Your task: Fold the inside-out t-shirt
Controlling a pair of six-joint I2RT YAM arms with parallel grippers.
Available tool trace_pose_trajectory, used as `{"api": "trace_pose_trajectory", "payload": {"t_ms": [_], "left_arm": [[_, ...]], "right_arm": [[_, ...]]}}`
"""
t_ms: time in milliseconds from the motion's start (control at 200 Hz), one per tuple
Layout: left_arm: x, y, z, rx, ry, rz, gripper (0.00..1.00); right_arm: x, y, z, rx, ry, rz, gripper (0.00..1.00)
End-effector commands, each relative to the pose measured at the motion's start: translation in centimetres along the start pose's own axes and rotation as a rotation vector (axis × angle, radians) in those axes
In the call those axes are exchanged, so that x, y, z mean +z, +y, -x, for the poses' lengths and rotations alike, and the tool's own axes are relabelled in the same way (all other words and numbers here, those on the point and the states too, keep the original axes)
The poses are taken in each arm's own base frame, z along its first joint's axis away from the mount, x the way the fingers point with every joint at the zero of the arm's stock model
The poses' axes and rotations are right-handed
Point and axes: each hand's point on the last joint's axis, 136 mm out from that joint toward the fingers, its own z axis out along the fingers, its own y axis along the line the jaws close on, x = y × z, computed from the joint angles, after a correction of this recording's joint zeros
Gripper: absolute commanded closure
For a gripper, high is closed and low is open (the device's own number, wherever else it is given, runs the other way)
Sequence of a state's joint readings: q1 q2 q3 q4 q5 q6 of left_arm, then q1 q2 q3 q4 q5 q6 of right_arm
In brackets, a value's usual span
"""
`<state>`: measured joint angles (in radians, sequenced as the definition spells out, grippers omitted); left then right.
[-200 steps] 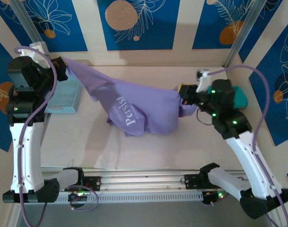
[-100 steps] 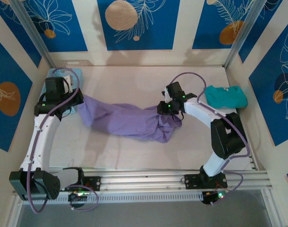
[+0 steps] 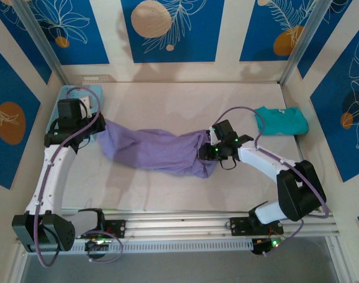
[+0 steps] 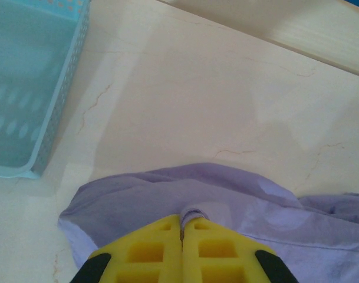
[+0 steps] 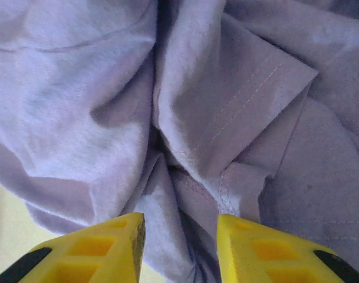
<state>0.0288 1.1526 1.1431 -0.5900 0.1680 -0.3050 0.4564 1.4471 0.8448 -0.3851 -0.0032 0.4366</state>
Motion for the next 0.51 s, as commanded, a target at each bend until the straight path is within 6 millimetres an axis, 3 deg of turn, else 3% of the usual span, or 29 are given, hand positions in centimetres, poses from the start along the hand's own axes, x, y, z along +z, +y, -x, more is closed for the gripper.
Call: {"api": "trace_pose_trajectory", "payload": {"t_ms": [0,210,305,415,500], "left_arm": [[-0.6,-0.4,0.5,0.009,-0.030,-0.029,1.00],[-0.6,-0.5,0.6,0.011,-0.035,-0.037,1.00],[-0.6,-0.5,0.6,0.010,-0.033,-0.039,1.00],[-0.6,-0.5,0.7,0.010,-0.036,-0.034,1.00],[-0.9,-0.6,1.0,-0.005,-0.045,-0.035,1.00]], "right_arm": [[0.8,0.5,1.6,-0.029,-0.033,0.012,0.62],[2.4,-0.5,2.9,-0.051,-0.022,-0.034,0.64],[2.6,-0.2,3.6,-0.071,-0.030,-0.025,0.73],[1.0,0.2,4.9,-0.105,-0.067,-0.040,0.92],[-1.9,-0.2,6.0,-0.131,-0.120,-0.089,1.00]]}}
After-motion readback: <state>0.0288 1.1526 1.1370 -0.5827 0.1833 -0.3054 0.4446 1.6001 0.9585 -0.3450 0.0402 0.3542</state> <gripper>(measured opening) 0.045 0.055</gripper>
